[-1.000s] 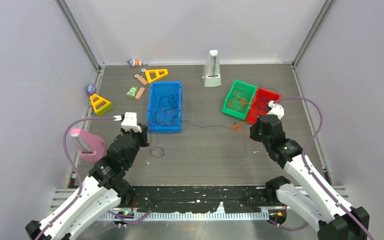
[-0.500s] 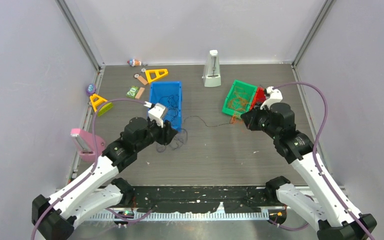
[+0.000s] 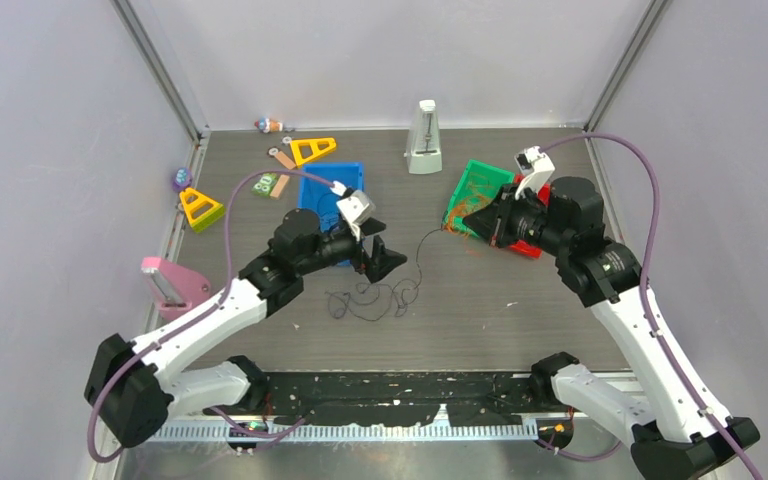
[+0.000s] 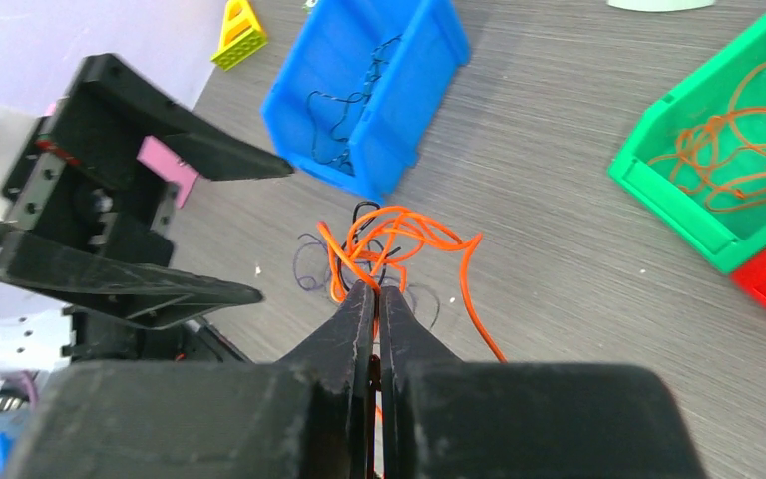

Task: Untangle the cables
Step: Untie the cable.

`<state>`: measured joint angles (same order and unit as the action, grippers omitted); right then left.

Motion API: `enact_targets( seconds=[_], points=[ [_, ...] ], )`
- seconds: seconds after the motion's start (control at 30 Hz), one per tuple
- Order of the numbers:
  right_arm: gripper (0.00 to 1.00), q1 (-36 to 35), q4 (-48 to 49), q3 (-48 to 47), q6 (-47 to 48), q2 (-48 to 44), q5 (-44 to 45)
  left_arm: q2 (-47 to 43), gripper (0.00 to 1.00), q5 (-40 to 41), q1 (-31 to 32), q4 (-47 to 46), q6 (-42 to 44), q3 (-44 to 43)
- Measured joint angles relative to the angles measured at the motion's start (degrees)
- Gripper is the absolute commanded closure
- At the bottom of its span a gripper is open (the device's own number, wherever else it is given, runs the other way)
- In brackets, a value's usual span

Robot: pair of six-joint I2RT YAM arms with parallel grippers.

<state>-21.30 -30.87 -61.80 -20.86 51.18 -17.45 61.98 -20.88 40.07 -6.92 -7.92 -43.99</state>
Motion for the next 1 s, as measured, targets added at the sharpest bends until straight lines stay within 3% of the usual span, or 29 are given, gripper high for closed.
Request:
enact_targets(
  seconds=[0.17,0.27,0.33,0.4,0.43,0.67,0.83,1.0],
  points=[
    [0.95,0.0,-1.5,-2.4,0.0,1.0,-4.1,7.9,0.17,-4.9,1.2,-7.5,0.2,-2.7],
    [0.95,0.0,-1.6,-3.0,0.0,1.3,-5.8,13.0,0.3,-7.0,2.1,-9.5,-0.4,-6.2],
    [0.95,0.0,-1.8,-3.1,0.0,1.4,-6.4,15.8,0.51,-7.9,2.6,-10.6,-0.9,-8.2],
    [0.94,0.0,-1.9,-3.3,0.0,1.4,-6.8,18.3,0.96,-8.9,3.1,-11.5,-2.1,-10.1],
    [0.94,0.0,-2.0,-3.3,0.0,1.4,-7.0,19.7,1.0,-9.2,3.3,-12.0,-3.1,-10.8],
    [0.95,0.0,-2.7,-3.0,0.0,0.8,-3.5,20.6,1.0,-7.7,2.6,-15.3,-6.6,-7.2],
    [0.95,0.1,-2.9,1.7,-0.5,-2.4,8.7,10.6,1.0,-6.6,-4.7,-17.2,-11.4,4.8],
    [0.95,3.2,-4.3,8.8,-3.8,-3.1,23.7,-1.9,1.0,-1.2,-10.2,-11.9,-13.1,10.8]
  ],
)
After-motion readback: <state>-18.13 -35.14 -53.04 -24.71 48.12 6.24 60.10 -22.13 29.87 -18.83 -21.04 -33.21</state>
